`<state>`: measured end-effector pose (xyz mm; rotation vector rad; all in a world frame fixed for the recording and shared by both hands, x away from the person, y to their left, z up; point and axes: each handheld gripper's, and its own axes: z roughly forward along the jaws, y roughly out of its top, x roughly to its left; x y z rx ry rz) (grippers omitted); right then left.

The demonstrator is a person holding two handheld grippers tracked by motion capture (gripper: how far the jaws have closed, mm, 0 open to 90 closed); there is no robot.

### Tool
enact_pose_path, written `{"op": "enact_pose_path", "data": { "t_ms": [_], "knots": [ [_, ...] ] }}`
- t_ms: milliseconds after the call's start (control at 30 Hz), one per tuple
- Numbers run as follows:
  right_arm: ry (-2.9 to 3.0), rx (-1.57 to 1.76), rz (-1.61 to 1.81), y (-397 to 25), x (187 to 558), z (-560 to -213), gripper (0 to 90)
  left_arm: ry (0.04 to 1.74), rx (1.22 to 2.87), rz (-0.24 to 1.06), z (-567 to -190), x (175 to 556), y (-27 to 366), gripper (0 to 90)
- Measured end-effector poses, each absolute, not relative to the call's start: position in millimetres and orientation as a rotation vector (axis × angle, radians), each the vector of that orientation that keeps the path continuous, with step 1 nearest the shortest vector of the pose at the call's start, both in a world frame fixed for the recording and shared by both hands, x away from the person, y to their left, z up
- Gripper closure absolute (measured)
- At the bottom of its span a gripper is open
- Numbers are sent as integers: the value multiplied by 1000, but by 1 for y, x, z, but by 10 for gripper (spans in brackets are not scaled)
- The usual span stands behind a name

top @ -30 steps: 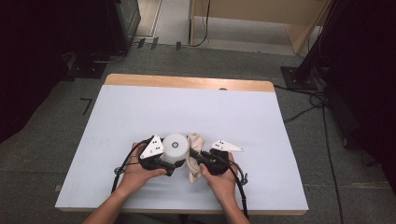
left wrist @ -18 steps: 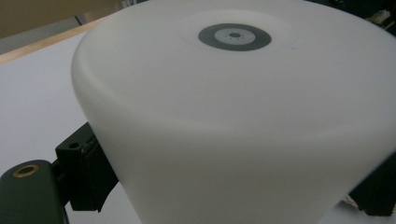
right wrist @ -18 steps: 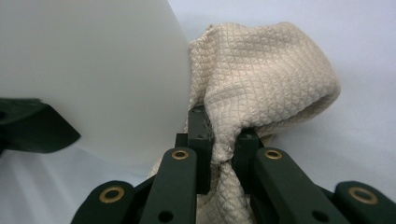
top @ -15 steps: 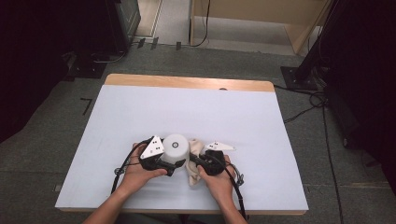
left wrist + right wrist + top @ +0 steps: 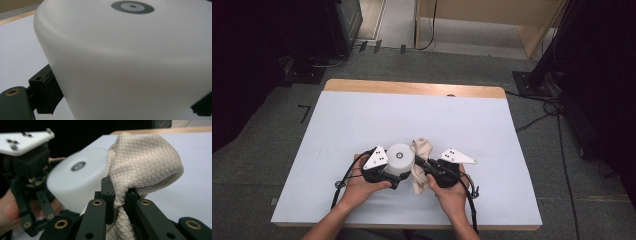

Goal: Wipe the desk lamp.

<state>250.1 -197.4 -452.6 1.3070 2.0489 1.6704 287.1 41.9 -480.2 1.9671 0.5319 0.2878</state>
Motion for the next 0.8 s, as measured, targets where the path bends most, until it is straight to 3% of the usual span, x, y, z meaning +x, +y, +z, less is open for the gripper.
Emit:
{"op": "enact_pose_path", "data": {
  "t_ms": [400,800],
  "knots": [
    [2197,1473,1497,-192,264,-490,837,525,1981,306,-478,286,41,79],
    [2040,1282,1725,-200,248,-443,834,512,1987,299,-478,287,42,81]
  ]
}}
